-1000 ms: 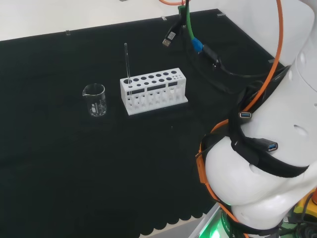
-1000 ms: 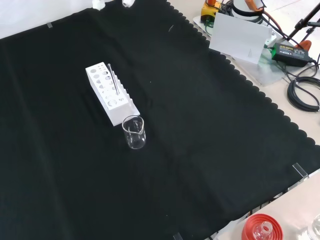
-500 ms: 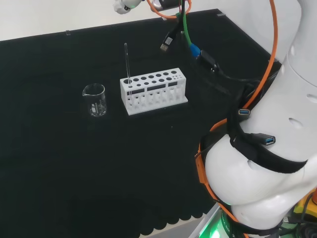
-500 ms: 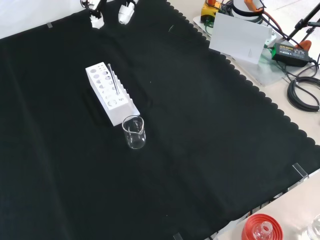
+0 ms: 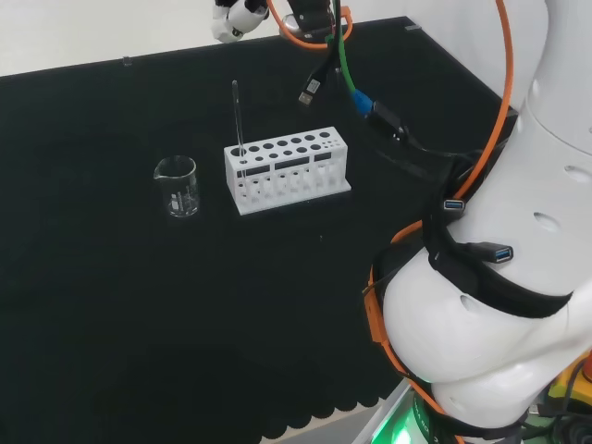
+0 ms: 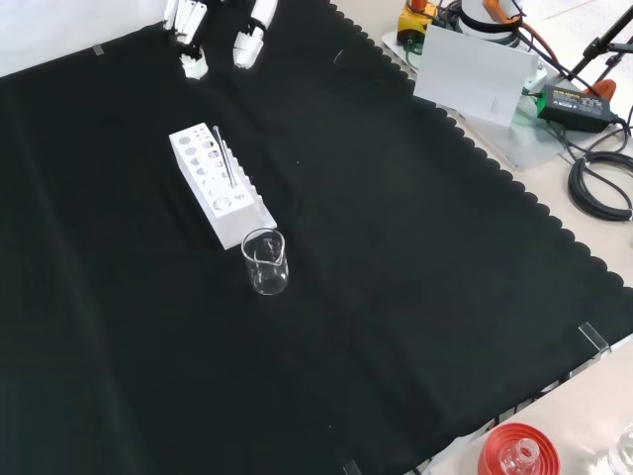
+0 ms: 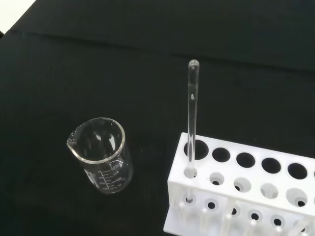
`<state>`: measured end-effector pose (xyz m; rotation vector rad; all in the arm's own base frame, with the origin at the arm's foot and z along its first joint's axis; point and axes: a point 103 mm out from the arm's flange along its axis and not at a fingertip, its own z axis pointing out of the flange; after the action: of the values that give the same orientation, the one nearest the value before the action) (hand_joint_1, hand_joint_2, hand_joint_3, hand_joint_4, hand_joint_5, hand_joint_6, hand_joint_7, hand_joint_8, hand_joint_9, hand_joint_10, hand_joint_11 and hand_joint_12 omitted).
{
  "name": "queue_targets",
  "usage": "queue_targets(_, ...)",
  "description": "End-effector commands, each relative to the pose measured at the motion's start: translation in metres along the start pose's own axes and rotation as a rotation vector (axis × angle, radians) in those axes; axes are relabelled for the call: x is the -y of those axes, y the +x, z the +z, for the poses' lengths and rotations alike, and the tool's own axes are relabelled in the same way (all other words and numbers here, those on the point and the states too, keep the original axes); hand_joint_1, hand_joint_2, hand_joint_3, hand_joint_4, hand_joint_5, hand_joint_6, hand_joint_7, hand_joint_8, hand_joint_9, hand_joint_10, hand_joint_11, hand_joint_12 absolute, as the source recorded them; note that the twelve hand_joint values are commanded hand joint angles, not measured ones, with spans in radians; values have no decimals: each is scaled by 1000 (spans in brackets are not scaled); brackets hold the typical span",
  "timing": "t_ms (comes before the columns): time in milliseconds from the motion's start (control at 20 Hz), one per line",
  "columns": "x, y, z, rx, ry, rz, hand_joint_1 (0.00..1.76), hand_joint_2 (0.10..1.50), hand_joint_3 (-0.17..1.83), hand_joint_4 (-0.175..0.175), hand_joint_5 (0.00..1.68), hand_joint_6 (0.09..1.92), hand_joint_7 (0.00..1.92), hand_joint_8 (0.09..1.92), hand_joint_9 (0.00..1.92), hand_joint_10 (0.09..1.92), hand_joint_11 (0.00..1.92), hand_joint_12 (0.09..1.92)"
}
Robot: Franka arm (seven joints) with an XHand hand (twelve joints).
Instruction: Take the glass rod from the white test tube rack.
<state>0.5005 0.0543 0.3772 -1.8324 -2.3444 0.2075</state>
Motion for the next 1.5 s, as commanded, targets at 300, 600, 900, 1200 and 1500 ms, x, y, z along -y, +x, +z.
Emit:
queue_targets(300, -20, -5, 24, 7, 28, -79, 700, 1118, -175, -49, 495, 807, 613, 839, 770, 820, 637, 1334)
queue_targets(600, -34, -4, 30, 20, 57, -57, 684, 1122, -175, -46, 496, 803, 614, 836, 768, 819, 632, 1340)
queue_targets(900, -45, 3, 36, 42, 79, -61, 674, 1126, -175, -44, 495, 800, 615, 834, 766, 818, 629, 1343)
queue_targets(1200, -42, 5, 37, 92, 133, -57, 649, 1136, -175, -44, 491, 795, 616, 832, 766, 819, 628, 1347)
queue_targets(1500, -42, -22, 58, 26, 123, -60, 629, 1139, -175, -43, 483, 790, 616, 831, 767, 820, 629, 1348)
